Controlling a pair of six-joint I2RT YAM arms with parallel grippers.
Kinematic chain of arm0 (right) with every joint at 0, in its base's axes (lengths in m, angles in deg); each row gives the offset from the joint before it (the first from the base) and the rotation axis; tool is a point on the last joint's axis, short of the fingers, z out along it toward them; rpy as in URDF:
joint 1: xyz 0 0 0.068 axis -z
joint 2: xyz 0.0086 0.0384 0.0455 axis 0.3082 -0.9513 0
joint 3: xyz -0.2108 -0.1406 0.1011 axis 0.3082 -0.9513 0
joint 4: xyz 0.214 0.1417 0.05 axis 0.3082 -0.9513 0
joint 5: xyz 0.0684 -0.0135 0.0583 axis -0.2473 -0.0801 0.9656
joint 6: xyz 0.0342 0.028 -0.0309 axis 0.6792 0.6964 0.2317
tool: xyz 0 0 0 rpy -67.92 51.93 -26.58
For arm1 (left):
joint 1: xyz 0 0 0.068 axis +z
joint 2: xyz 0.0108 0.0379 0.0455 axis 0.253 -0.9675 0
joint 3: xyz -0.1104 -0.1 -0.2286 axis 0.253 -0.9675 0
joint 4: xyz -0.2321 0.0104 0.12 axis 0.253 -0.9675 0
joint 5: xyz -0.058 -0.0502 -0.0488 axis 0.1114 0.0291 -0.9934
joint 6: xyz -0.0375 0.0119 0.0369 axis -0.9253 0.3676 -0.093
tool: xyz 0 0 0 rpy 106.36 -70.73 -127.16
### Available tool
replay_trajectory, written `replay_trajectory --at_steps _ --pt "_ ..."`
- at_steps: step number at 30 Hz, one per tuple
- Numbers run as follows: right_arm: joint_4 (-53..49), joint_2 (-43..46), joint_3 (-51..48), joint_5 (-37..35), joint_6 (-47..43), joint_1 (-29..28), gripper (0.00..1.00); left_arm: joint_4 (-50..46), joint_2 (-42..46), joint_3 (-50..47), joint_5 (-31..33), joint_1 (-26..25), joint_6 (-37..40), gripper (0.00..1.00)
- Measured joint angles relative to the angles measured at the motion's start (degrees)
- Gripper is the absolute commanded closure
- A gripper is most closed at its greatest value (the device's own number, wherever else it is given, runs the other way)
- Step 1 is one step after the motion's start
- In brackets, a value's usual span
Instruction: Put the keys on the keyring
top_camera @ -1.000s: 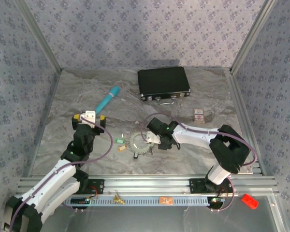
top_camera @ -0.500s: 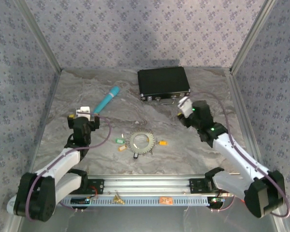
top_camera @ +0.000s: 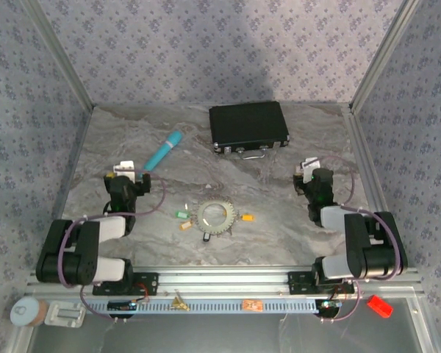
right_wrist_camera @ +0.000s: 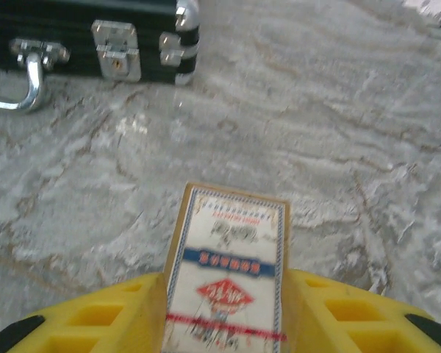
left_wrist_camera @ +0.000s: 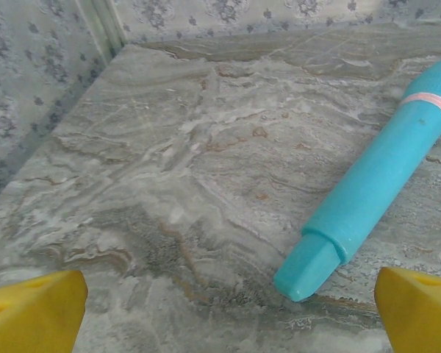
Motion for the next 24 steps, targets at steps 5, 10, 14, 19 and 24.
replay_trajectory --at_steps 5,10,14,19,24 --pt "8.20 -5.51 -1.22 3.56 1.42 3.30 0.53 5.33 -9.09 0.81 -3.91 0.92 0.70 0.00" --pt "7.56 -6.56 0.39 5.55 3.45 4.79 0.45 4.02 -9.51 3.58 -5.25 1.53 0.50 0.00" --pt "7.69 -6.58 1.46 5.46 4.57 5.29 0.43 2.69 -9.51 5.60 -6.01 2.29 0.24 0.00" --pt "7.63 -6.60 1.49 5.49 5.01 5.25 0.41 0.26 -9.51 6.86 -8.72 4.33 -0.61 0.00" --pt "7.63 -6.60 1.49 5.51 5.27 5.25 0.36 -1.55 -9.51 7.63 -11.54 6.34 -1.49 0.00"
